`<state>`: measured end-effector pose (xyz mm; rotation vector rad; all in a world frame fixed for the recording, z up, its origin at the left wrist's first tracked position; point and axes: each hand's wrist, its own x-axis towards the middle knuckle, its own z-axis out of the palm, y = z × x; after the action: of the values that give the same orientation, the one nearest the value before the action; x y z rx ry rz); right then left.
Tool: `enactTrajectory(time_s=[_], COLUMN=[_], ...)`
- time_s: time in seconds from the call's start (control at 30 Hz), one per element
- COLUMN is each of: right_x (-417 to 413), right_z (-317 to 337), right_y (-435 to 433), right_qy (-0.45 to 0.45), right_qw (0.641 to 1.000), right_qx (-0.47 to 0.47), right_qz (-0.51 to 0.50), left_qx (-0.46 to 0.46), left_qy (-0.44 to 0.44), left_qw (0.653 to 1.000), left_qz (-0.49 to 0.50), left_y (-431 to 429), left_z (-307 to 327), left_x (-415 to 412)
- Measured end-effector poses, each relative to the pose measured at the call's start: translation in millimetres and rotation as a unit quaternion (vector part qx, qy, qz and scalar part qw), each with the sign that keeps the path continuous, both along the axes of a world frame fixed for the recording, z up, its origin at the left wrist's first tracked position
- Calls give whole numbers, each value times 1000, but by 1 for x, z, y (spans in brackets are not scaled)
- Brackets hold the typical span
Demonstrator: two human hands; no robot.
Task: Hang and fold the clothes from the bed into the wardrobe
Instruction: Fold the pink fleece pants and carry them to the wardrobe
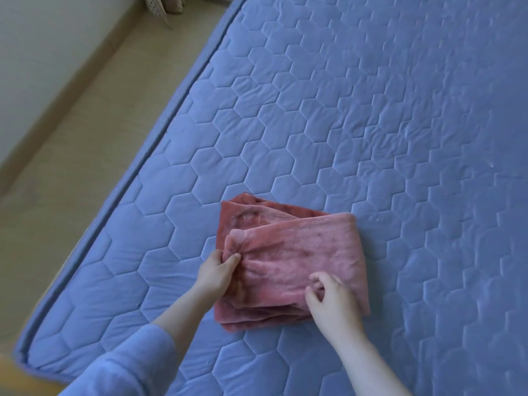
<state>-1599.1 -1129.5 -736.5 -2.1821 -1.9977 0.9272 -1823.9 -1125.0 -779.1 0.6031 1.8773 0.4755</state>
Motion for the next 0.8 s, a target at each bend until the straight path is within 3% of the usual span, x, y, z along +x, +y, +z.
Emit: enactTrajectory(time_s=[0.1, 0.3, 0.37, 0.43, 0.47, 0.6, 0.8], right_x=[9, 15, 23, 32, 37, 54, 68], right_z=[-7, -13, -10, -11, -14, -31, -57], right_y=[-4, 3, 7, 13, 17, 37, 54], right_qy=[-83, -46, -57, -87, -89, 46, 69], right_qw=[990, 985, 994, 991, 986, 968, 950], right_qx=[-103, -163, -77, 59, 79, -86, -179], right_qz=[48, -11, -49, -88, -118, -232, -245], left_qx=[-8, 13, -3, -26, -38, -67, -75], left_qy=[34, 114, 139, 106, 81, 10, -46], left_qw=[999, 993, 990, 994, 995, 994, 995], left_qz=[-14, 9, 12, 32, 48, 81, 56], left_y=[-1, -8, -6, -5, -5, -6, -4], left_z=[-4, -10, -12, -15, -16, -19, -14], left_x=[3, 13, 13, 10, 9, 2, -7])
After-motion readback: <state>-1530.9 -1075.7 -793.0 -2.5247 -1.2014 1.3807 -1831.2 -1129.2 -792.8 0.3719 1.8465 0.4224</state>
